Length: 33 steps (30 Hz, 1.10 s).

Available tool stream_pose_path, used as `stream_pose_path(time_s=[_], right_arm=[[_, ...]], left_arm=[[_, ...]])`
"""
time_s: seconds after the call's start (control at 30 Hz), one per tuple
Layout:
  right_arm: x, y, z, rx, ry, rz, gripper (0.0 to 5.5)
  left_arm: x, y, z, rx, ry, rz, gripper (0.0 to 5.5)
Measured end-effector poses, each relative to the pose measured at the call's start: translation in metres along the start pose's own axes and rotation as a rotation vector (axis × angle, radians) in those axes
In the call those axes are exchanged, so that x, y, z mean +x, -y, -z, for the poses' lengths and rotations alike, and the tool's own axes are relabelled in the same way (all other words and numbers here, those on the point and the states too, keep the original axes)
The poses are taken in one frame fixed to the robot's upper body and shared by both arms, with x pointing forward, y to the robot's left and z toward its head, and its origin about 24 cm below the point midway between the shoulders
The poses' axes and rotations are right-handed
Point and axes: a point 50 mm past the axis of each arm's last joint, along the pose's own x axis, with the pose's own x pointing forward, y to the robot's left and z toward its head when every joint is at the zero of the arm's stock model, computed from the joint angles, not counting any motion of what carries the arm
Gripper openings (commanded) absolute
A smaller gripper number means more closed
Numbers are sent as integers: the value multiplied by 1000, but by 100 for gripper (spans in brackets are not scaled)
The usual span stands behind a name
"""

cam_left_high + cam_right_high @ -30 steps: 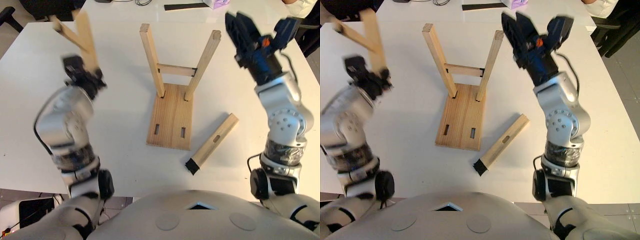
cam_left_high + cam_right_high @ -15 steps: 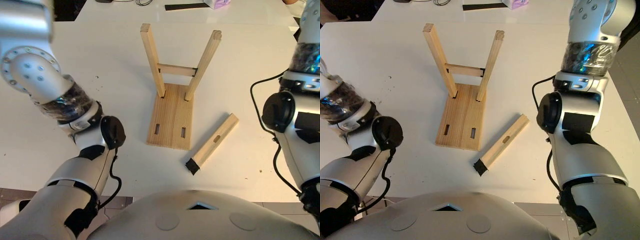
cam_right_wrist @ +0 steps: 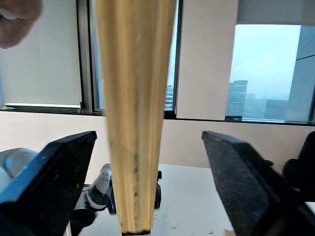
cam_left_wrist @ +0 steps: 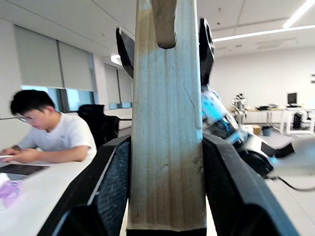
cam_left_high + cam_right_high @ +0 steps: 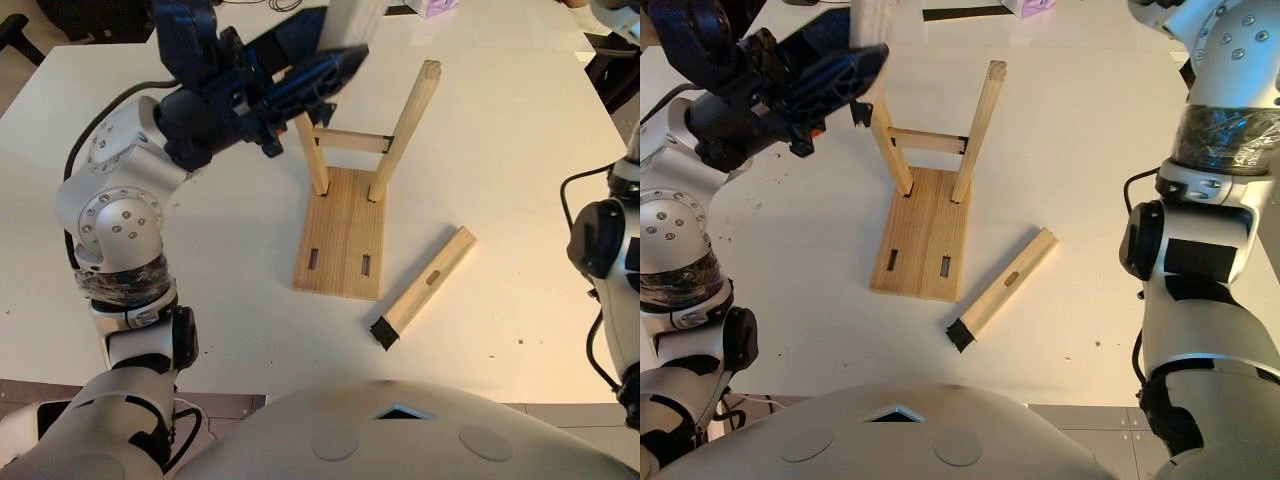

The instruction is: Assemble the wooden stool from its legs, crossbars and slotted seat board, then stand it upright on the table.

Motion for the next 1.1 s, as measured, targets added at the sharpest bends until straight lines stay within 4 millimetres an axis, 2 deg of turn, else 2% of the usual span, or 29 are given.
stream_pose_path(time_s=[0.13,0.43,0.73,0.87,1.07,1.1], right_arm=[[7,-1,-6,8,-18,-72,393],[13,-1,-12,18,-37,-108,393],[13,3,-8,25,-110,-88,250],[7,4,-10,16,-131,-85,203],[5,0,-9,-5,-166,-111,203],[5,-1,-9,-8,-169,-112,239]], left_arm=[[-2,2,8,3,-50,-2,203],[-4,5,19,0,-80,-8,203],[-5,6,20,6,-86,-11,203],[-6,5,20,3,-86,-21,203],[-5,5,21,-3,-91,-13,203],[-5,5,21,-4,-92,-10,203]])
